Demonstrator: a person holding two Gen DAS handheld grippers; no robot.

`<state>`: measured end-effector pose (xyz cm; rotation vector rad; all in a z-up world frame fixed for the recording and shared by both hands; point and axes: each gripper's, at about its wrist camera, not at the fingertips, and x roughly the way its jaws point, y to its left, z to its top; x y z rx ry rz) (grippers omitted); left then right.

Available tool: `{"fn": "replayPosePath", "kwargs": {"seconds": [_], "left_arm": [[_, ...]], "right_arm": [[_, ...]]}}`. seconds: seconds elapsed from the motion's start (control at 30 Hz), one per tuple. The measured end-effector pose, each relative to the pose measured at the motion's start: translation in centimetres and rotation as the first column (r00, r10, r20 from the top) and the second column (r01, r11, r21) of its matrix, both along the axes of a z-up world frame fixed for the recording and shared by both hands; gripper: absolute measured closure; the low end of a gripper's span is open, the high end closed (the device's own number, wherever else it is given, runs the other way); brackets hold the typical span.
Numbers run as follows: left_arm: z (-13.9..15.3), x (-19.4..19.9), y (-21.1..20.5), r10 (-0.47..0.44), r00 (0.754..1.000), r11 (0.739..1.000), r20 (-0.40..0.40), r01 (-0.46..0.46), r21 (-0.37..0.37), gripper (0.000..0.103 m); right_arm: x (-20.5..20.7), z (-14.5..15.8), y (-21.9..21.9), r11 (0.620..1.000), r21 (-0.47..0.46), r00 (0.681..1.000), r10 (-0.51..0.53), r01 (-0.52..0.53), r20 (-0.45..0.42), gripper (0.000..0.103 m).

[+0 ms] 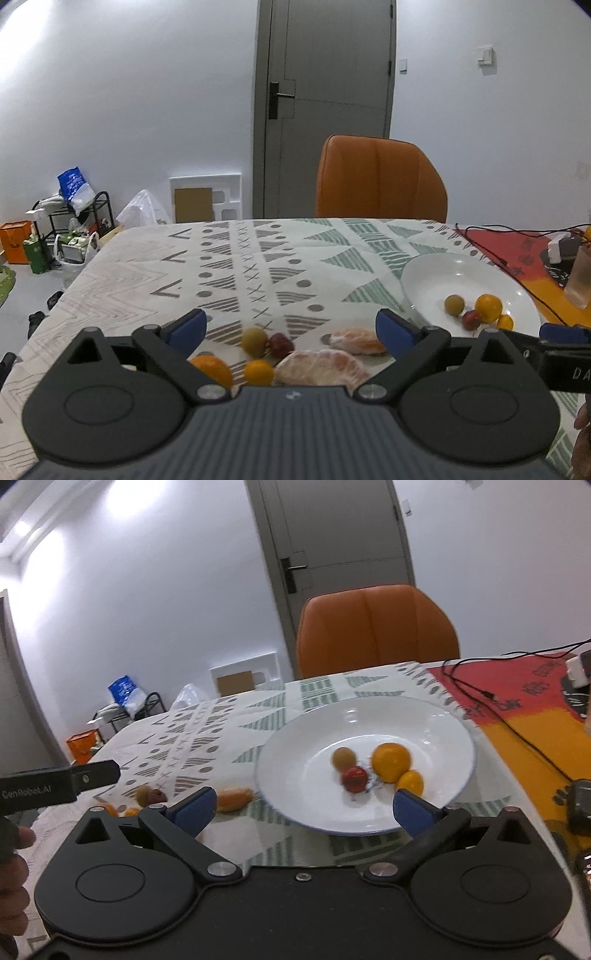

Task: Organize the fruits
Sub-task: 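Move both open tools back from the plate toward the remaining fruit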

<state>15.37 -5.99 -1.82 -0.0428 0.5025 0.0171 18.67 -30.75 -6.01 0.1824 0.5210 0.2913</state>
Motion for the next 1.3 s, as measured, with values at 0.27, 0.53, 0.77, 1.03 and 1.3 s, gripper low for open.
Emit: {"fn": "replayPosePath", "kwargs": {"seconds": [0.27,0.53,0.77,1.03,1.3], "left_arm": [[-0.6,-0.7,1.5,0.021,0.999,1.000,-0.029,-0.020,0.018,0.006],[-1.6,-0.8,3.1,0.034,0.998,0.999,-0.058,-0.033,0.014,0.007],[-2.2,-0.8,4.5,0.032,0.997,0.999,-0.071,-0.033,-0.006,0.009],[-3.2,-0.1,5.8,0.028,0.995,0.999,-0.096,-0.032,-0.039,0.025],[-4.1,0.7,6.8,0.002,0.994,0.997,-0.108,-0.011,-0.075,0.035]], "right_arm": [[0.0,0.2,2.0,0.999,-0.019,0.999,0.050,-0.050,-0.007,0.000],[0.1,0.2,4.2,0.991,-0.050,0.992,0.123,-0.124,-0.020,0.000],[0.4,0.0,5.7,0.982,-0.067,0.984,0.175,-0.177,-0.038,0.004],[0.6,-0.3,7.6,0.959,-0.061,0.960,0.272,-0.276,-0.059,0.019],[1.7,-1.0,8.8,0.949,-0.065,0.949,0.301,-0.308,-0.095,0.033]]}}
